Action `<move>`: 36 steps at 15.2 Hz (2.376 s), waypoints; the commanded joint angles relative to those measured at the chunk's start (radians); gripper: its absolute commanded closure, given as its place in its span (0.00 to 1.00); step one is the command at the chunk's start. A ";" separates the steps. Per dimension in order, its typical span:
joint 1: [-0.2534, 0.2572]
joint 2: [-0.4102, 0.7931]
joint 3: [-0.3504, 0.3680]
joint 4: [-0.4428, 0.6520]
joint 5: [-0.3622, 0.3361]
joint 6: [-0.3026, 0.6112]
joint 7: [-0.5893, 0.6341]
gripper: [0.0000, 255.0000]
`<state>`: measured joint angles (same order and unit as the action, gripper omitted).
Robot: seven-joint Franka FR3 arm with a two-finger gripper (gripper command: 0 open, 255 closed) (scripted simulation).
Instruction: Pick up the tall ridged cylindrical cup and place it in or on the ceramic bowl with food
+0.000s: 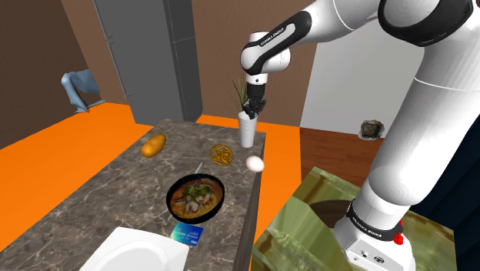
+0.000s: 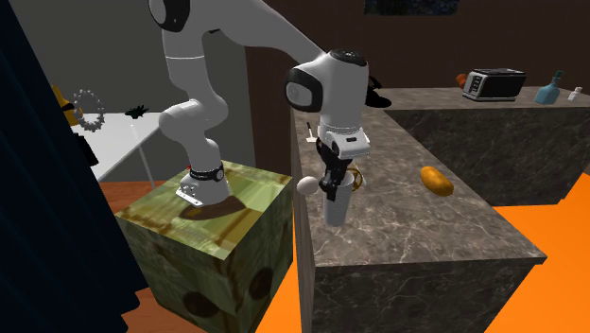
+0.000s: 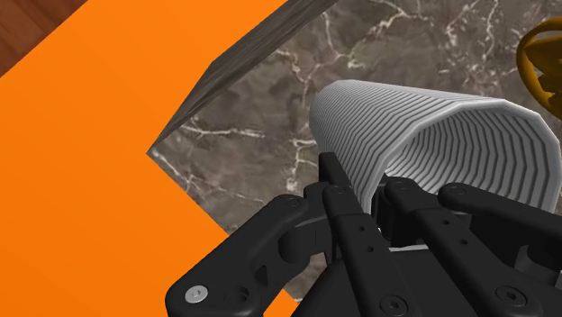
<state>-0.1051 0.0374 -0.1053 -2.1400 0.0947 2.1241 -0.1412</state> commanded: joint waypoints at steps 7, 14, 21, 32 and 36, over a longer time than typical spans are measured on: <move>0.000 -0.044 0.000 0.060 -0.010 -0.103 0.013 1.00; 0.000 -0.072 0.000 0.123 -0.017 -0.194 0.022 1.00; 0.000 -0.089 0.000 0.198 -0.021 -0.286 0.030 1.00; 0.020 -0.134 0.023 0.267 -0.023 -0.396 0.083 1.00; 0.060 -0.198 0.074 0.211 -0.016 -0.397 0.173 1.00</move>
<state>-0.0569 -0.1447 -0.0468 -1.9215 0.0765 1.7333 0.0030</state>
